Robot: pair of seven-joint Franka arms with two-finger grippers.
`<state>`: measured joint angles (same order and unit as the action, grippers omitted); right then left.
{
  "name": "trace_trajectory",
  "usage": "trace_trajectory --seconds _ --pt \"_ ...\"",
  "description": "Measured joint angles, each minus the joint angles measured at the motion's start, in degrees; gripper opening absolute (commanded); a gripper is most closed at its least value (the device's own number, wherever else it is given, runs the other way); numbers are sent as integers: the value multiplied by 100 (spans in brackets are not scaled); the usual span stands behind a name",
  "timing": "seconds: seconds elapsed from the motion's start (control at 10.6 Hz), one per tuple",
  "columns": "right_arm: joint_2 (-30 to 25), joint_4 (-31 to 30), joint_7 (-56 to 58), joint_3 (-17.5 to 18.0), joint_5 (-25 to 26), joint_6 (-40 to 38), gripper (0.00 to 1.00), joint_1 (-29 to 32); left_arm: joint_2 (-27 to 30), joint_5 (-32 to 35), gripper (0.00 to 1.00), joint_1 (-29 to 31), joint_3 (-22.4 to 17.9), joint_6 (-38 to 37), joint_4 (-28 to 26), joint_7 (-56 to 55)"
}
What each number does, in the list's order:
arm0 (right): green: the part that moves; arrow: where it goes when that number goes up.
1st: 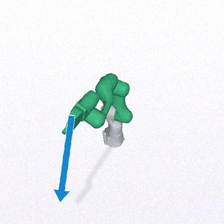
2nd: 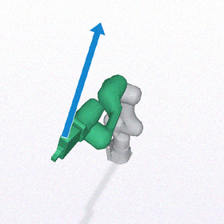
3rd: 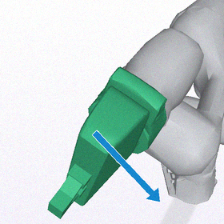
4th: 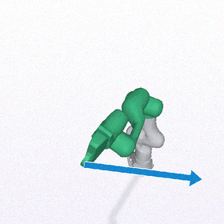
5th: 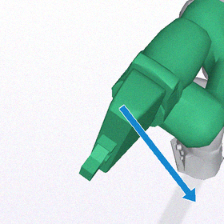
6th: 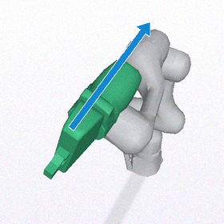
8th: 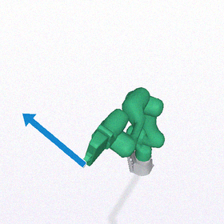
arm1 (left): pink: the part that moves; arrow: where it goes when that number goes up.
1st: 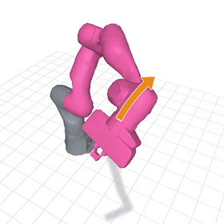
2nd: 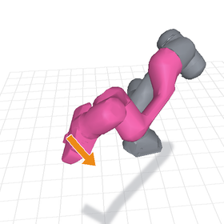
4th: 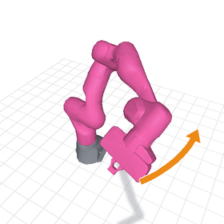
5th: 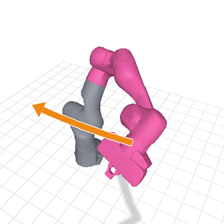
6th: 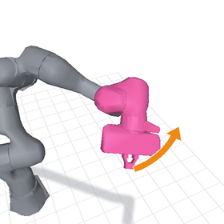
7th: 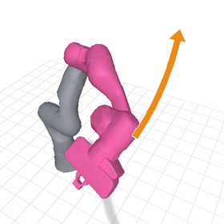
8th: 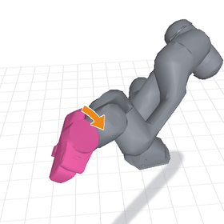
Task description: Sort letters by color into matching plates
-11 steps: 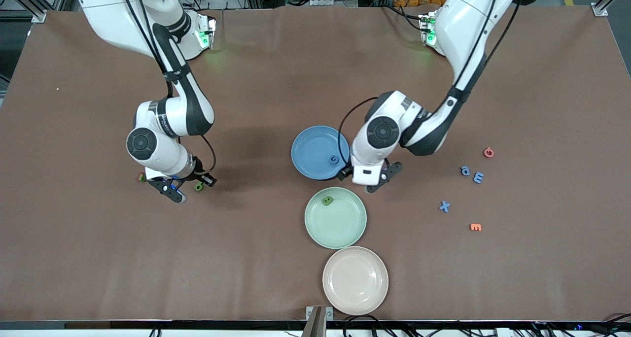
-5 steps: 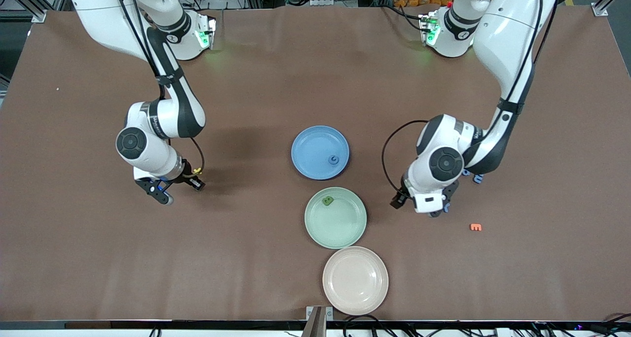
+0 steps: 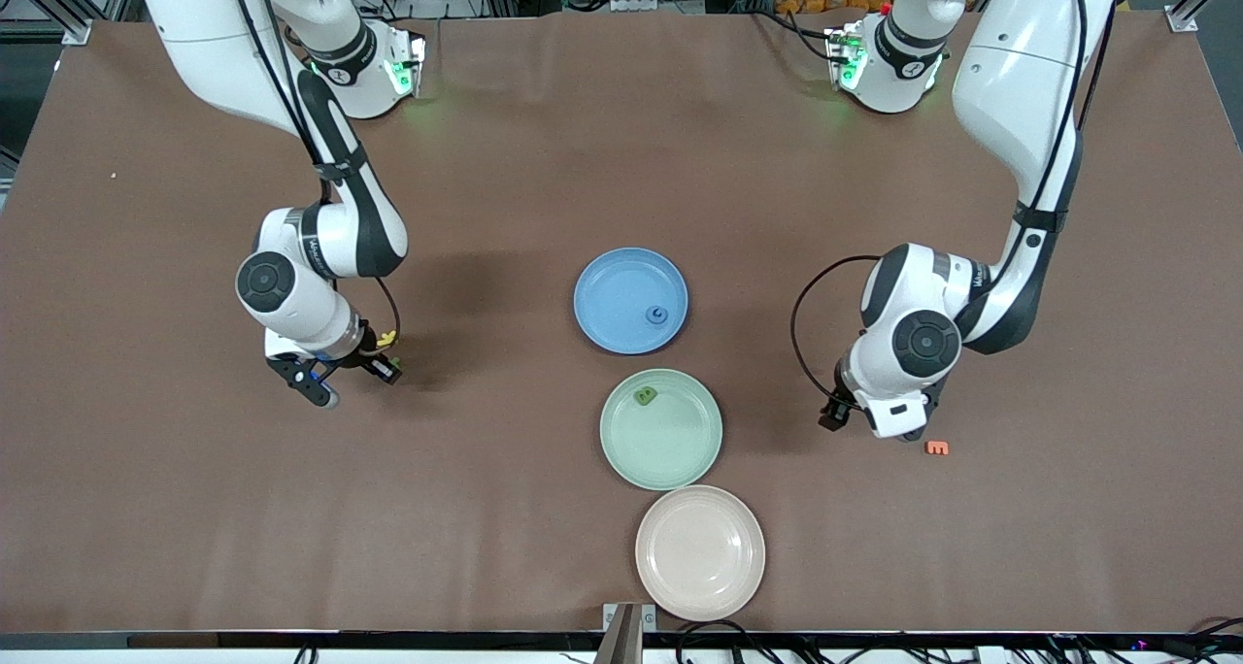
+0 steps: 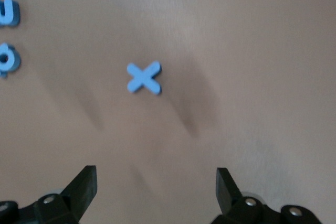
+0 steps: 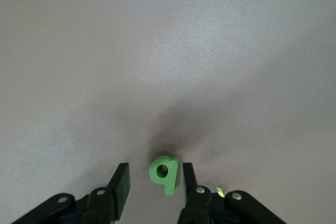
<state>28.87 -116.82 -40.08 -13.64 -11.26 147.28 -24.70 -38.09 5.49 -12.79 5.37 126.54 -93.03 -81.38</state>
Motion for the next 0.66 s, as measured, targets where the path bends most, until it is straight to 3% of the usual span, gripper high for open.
trace_trajectory --seconds 0.66 --pt "168 0 -1 14 2 204 48 -15 -424 286 100 214 -129 861 -169 17"
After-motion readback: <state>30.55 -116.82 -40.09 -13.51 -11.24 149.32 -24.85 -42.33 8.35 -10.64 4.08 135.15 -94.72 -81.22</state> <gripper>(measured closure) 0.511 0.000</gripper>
